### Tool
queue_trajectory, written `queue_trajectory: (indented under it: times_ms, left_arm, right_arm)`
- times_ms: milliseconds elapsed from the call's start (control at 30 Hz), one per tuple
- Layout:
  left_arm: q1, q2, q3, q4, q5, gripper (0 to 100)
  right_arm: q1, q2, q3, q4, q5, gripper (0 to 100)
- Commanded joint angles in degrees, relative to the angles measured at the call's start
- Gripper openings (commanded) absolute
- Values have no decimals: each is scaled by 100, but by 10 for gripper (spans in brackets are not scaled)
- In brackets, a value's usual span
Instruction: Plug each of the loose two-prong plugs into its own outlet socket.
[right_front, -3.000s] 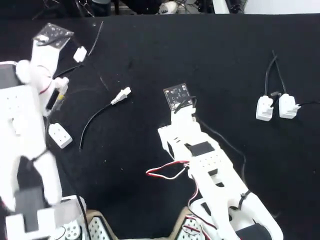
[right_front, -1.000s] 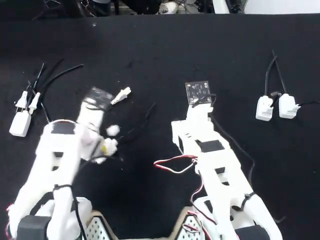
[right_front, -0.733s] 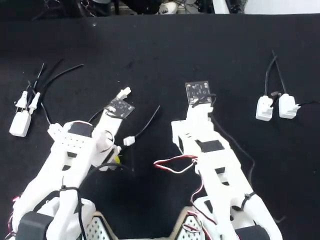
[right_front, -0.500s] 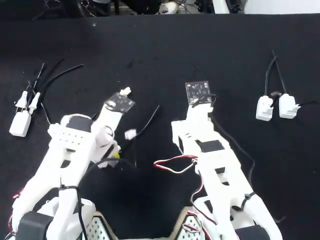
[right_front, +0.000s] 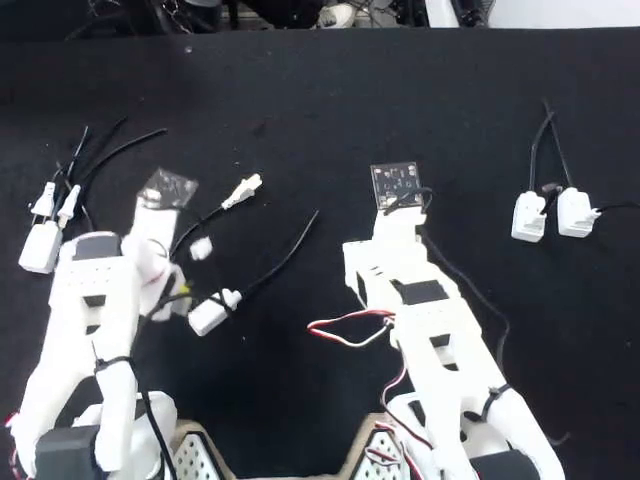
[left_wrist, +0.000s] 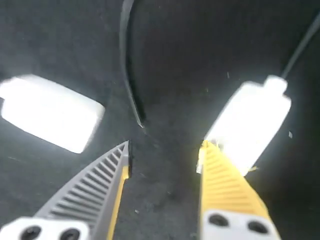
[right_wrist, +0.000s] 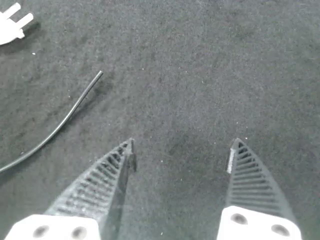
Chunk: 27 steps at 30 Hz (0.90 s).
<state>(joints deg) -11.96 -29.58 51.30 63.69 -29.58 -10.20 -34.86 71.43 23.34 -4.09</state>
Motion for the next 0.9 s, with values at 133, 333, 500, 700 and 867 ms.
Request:
queue_trajectory:
  times_ms: [133, 333, 500, 700, 867]
  left_arm:
    - [1270, -97, -154, 932, 352, 223]
    - [1455, -97, -374, 888, 571, 223]
    - [813, -35, -233, 290, 193, 223]
    - [268, -35, 198, -510, -26, 223]
    - [1182, -88, 664, -246, 167, 223]
  right_arm:
    - [141, -4, -242, -141, -44, 279]
    - [202, -31, -242, -141, -44, 279]
    - [554, -31, -268, -141, -44, 279]
    - [563, -31, -321, -141, -44, 279]
    - [835, -40, -488, -97, -79, 279]
